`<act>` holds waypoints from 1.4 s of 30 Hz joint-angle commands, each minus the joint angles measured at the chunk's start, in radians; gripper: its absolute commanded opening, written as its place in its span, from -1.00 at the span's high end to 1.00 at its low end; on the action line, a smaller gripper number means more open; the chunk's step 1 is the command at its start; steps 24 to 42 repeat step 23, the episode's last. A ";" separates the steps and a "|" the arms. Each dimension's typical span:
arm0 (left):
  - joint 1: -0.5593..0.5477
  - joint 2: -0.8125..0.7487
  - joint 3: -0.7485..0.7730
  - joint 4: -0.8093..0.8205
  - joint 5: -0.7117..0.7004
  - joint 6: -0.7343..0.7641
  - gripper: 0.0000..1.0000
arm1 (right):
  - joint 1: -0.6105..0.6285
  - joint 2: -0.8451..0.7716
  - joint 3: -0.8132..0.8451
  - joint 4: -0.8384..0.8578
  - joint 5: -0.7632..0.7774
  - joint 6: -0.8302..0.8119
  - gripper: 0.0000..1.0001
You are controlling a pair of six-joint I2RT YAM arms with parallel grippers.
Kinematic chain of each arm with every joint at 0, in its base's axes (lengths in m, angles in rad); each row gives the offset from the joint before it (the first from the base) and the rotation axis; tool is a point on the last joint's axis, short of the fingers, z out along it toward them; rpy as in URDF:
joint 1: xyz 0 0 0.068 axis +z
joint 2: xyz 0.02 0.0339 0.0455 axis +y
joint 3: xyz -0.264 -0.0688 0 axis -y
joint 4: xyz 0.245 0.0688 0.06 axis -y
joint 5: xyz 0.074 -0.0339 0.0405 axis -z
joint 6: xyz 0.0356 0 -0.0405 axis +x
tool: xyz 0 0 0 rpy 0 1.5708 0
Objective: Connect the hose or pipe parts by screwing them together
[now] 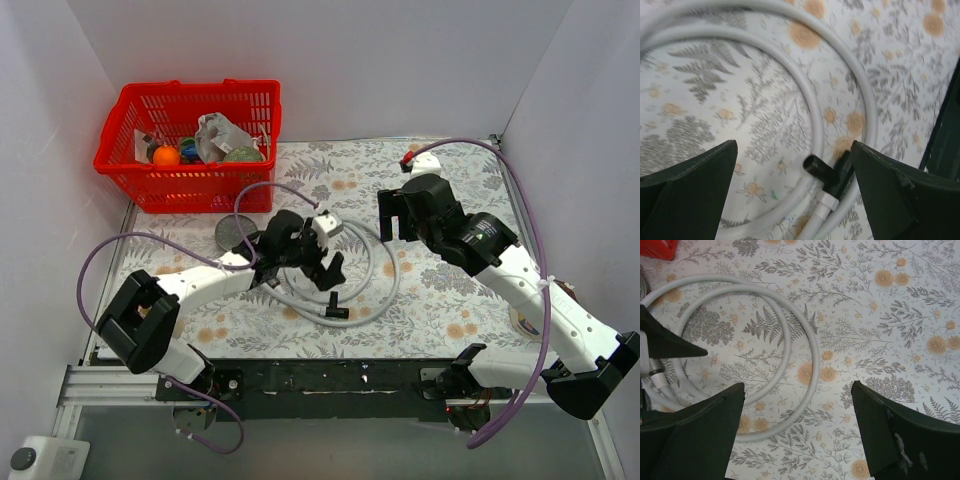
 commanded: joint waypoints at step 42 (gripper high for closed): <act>0.009 -0.583 0.249 -0.708 -0.619 -0.300 -0.96 | -0.007 -0.154 -0.217 0.207 -0.233 -0.007 -0.96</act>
